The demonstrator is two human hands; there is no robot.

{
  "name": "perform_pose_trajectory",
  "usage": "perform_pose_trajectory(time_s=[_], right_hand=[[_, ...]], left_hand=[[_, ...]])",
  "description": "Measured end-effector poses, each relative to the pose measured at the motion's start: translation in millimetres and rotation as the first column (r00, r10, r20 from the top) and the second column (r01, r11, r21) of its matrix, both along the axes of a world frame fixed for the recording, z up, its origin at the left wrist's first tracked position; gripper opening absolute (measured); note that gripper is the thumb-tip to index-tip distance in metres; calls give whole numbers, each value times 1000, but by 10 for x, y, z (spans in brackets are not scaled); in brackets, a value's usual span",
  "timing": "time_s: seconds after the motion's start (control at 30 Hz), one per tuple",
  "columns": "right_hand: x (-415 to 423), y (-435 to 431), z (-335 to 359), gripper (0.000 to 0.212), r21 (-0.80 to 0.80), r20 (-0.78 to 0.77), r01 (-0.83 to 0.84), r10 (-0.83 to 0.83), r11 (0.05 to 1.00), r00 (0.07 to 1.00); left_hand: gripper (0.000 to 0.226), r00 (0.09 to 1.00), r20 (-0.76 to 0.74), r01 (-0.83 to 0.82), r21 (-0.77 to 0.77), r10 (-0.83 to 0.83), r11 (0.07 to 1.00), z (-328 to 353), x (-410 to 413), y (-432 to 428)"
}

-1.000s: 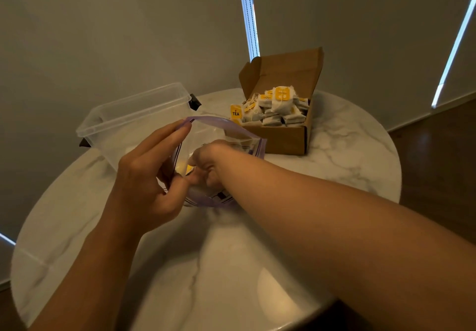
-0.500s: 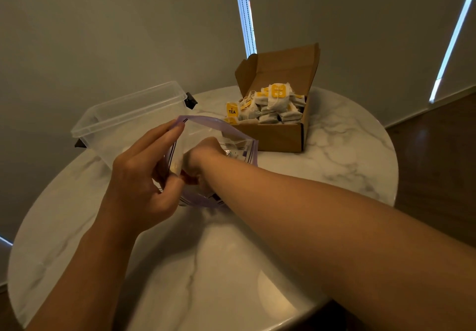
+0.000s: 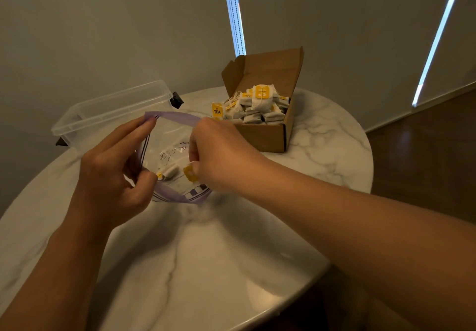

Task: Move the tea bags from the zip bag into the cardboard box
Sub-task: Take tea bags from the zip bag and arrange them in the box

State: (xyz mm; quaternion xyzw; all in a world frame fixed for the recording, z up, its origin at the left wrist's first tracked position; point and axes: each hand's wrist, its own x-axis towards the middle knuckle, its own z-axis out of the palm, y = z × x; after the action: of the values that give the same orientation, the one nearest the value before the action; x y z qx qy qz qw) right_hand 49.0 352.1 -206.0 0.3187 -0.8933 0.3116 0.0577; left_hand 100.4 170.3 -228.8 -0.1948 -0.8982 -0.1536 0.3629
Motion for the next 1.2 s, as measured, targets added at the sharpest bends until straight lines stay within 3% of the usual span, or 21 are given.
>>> perform_pose_trajectory(time_s=[0.2,0.4,0.7,0.8,0.97,1.2], right_hand=[[79,220,-72,9,-148,-4,-32,32,988,999],[-3,458,-78,16,-427,184,-53,144,903,972],[-462,902,161,18,-671,380,-28,376,741,845],[-772,1011,311,18,-641,314,-21,287,767,905],[-1296,941,534,15,-451,177,73,9,890,984],[-1726,444,686,11,-260,88,38,-15,965,996]], left_hand=[[67,999,38,-1,-5,1,1000,-10,-2,-7],[68,998,65,-11,-13,12,1000,-23,-11,-2],[64,999,36,31,17,-32,999,-41,-31,18],[63,998,36,49,22,-50,999,-38,-38,41],[61,997,45,63,49,-65,997,-47,-44,51],[64,998,42,52,67,-55,996,-70,-56,14]])
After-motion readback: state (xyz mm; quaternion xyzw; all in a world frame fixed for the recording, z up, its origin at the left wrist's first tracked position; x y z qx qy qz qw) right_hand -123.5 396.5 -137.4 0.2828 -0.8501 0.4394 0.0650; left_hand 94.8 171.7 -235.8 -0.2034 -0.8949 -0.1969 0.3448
